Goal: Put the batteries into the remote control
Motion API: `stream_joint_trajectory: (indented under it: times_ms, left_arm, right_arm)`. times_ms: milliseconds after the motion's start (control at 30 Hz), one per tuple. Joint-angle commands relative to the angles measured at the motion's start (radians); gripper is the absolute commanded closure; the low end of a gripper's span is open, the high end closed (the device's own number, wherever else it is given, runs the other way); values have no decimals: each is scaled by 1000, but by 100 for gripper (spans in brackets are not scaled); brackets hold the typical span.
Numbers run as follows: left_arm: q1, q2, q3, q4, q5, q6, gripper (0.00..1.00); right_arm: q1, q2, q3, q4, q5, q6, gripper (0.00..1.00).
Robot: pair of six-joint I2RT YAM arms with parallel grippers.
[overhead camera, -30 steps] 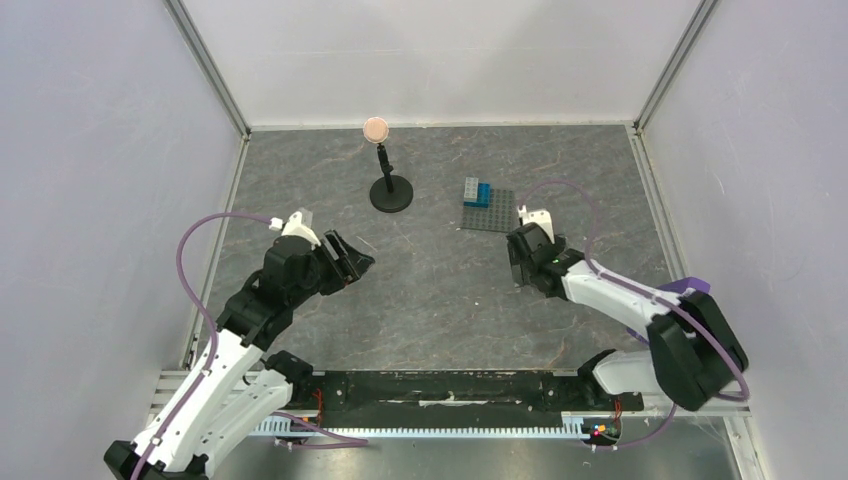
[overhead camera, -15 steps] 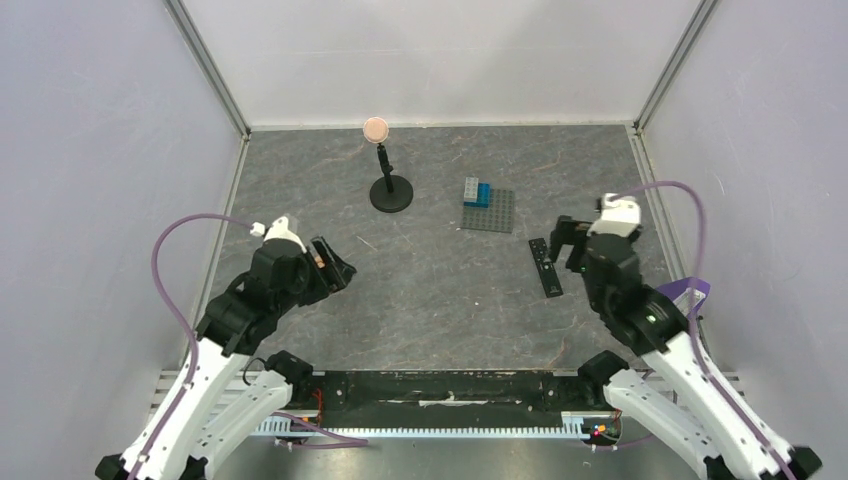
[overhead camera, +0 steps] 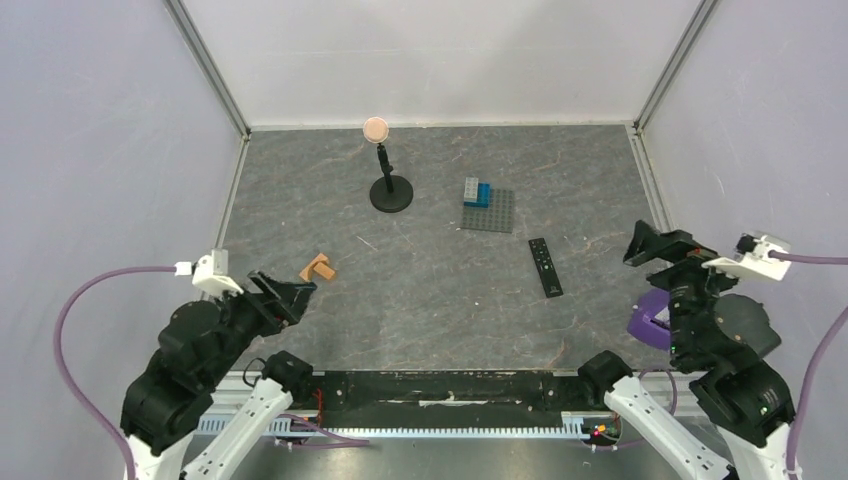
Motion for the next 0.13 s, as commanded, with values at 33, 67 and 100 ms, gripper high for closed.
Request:
stream_joint_trajectory:
  times_ms: [33,67,100]
  left_arm:
    - [1,-49,56,-42,2,36,20]
    - [1,-54,59,-45,2,32,20]
    - [0,-59,62,-49,-3,26,20]
  right_arm:
    - [-1,-12,49,-53,26,3,2]
    - [-1,-18,41,-47,25,7,2]
    - [-1,-26,30,-34,17,5,2]
